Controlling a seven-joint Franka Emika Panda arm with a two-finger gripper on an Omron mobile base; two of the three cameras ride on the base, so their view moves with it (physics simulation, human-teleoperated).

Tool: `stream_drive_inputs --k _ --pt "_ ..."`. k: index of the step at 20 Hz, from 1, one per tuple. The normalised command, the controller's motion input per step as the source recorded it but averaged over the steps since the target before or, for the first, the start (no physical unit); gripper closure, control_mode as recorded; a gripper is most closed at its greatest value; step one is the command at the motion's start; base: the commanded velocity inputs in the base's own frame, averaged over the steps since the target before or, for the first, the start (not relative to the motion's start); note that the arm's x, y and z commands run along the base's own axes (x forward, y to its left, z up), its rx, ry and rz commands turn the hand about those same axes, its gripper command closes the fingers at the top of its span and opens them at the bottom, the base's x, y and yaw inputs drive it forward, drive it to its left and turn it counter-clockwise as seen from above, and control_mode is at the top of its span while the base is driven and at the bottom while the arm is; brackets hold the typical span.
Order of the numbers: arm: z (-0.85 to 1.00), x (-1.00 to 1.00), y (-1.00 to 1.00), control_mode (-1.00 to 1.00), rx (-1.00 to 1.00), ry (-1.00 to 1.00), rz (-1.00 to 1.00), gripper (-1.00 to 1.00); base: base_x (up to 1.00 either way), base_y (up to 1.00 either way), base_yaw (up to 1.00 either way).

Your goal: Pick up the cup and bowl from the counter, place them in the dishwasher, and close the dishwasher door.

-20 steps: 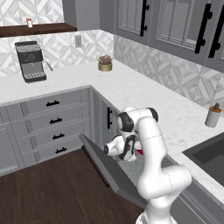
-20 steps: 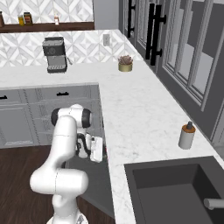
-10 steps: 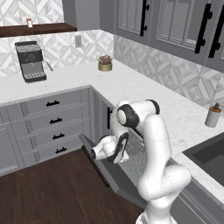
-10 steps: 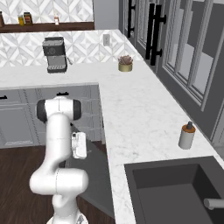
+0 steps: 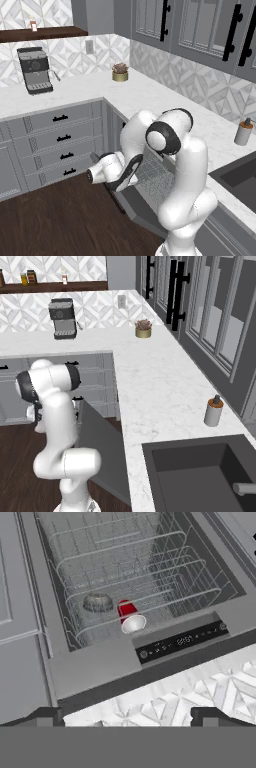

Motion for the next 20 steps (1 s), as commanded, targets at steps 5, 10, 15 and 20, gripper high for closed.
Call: stream_drive_inputs --k 5,10,15,20 --pt "0.34 -0.61 1.0 -1.0 0.06 0.0 -0.29 -1.0 0.0 0.0 0.0" --pt "-0.2 -0.27 1.0 -1.0 0.0 -0.13 -0.51 -1.0 0.0 0.0 0.0" --pt "-0.74 0.03 0.69 -1.0 -0.06 -0.25 -0.51 -1.0 0.0 0.0 0.0" --pt "-0.79 0.0 0.04 -1.0 -0.01 -0.18 -0.19 -1.0 0.0 0.0 0.0"
